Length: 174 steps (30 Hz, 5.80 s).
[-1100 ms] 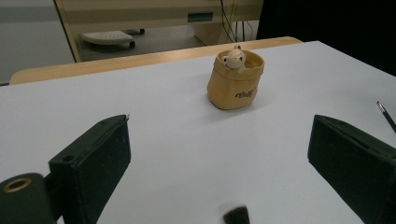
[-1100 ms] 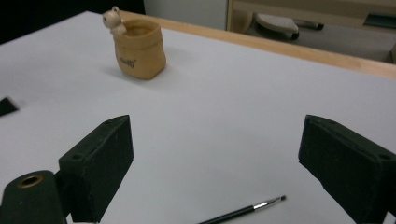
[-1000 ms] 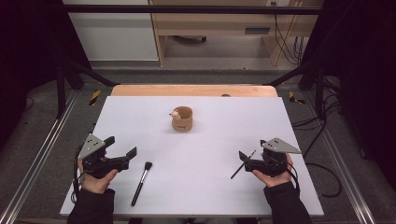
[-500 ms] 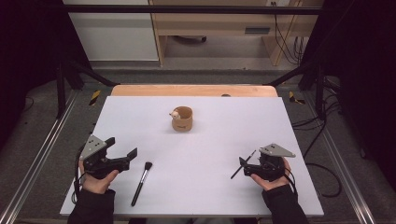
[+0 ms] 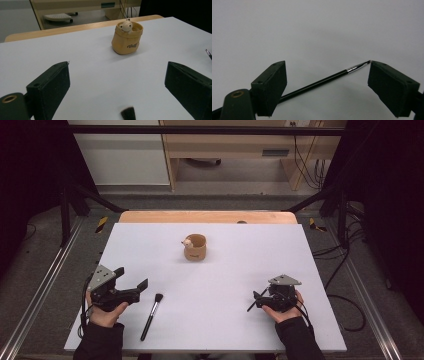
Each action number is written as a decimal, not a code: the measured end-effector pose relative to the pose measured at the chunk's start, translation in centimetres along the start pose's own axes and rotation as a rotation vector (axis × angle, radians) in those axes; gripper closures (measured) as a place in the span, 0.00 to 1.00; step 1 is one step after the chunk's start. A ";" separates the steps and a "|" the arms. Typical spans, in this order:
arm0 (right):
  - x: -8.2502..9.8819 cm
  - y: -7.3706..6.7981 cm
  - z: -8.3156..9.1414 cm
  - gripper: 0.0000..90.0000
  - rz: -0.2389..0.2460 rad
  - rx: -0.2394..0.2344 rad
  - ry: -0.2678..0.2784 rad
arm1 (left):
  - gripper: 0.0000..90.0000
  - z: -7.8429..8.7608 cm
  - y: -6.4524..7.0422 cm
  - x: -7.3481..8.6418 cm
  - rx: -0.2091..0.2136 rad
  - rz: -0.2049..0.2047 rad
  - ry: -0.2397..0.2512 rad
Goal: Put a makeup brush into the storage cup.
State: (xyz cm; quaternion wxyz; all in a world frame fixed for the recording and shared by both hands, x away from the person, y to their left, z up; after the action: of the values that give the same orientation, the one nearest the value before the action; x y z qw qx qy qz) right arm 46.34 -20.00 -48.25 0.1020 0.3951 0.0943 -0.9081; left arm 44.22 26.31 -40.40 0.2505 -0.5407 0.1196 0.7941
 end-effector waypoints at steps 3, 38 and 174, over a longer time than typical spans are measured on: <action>0.2 -0.1 -0.5 0.19 -0.008 0.013 -0.027 | 0.06 0.0 0.0 0.0 -0.001 0.000 -0.001; 0.6 0.0 -0.6 0.60 0.017 -0.045 -0.101 | 0.06 -0.1 0.0 0.1 0.001 0.000 -0.004; -4.3 2.3 -2.1 0.82 0.149 -0.038 -0.557 | 0.07 -0.7 0.1 0.5 0.011 -0.026 -0.040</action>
State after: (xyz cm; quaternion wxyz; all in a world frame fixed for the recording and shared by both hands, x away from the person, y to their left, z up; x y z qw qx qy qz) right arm 51.28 -21.22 -46.70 0.1977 0.1343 0.0506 -0.9697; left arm 44.54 26.00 -41.09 0.2660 -0.5250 0.1119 0.8007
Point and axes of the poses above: each handheld gripper's, and its own axes: z roughly backward along the jaws, x roughly out of its underside, y roughly to its right, the point moved 2 cm from there along -z, roughly forward along the jaws, and after that the axes turned 9 degrees about -z, right-handed, at the moved point
